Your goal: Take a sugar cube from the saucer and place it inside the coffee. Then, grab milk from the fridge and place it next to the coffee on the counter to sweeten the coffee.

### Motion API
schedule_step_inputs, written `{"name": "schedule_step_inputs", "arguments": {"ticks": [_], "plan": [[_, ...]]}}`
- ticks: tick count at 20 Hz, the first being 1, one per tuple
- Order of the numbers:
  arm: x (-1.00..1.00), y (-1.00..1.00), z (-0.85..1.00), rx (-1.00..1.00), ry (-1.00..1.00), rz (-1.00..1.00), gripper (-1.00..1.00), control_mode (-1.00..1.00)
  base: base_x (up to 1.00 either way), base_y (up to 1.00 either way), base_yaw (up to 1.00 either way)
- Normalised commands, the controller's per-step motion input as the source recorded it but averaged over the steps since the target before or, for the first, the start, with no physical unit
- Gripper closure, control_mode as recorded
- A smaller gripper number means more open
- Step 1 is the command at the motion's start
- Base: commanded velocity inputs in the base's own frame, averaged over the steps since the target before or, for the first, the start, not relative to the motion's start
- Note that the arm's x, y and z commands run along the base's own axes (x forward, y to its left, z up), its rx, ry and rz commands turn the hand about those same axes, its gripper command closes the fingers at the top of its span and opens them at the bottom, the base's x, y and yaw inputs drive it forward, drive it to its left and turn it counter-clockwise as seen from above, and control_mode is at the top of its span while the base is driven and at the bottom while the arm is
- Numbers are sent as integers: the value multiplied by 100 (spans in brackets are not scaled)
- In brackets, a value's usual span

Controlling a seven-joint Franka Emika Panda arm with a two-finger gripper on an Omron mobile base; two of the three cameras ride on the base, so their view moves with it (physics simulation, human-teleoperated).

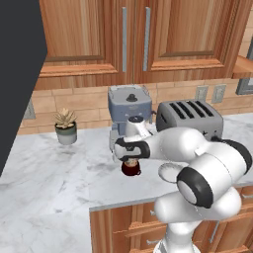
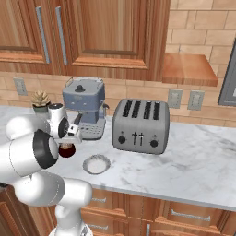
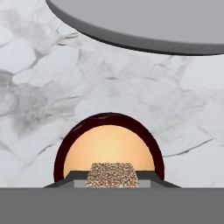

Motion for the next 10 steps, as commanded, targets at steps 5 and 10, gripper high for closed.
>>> {"name": "schedule_step_inputs", "arguments": {"ticks": [5, 10], "plan": [[5, 0, 0, 0, 0, 0, 100, -100, 0, 0, 0], [-4, 0, 10, 0, -1, 0, 100, -100, 0, 0, 0]]}}
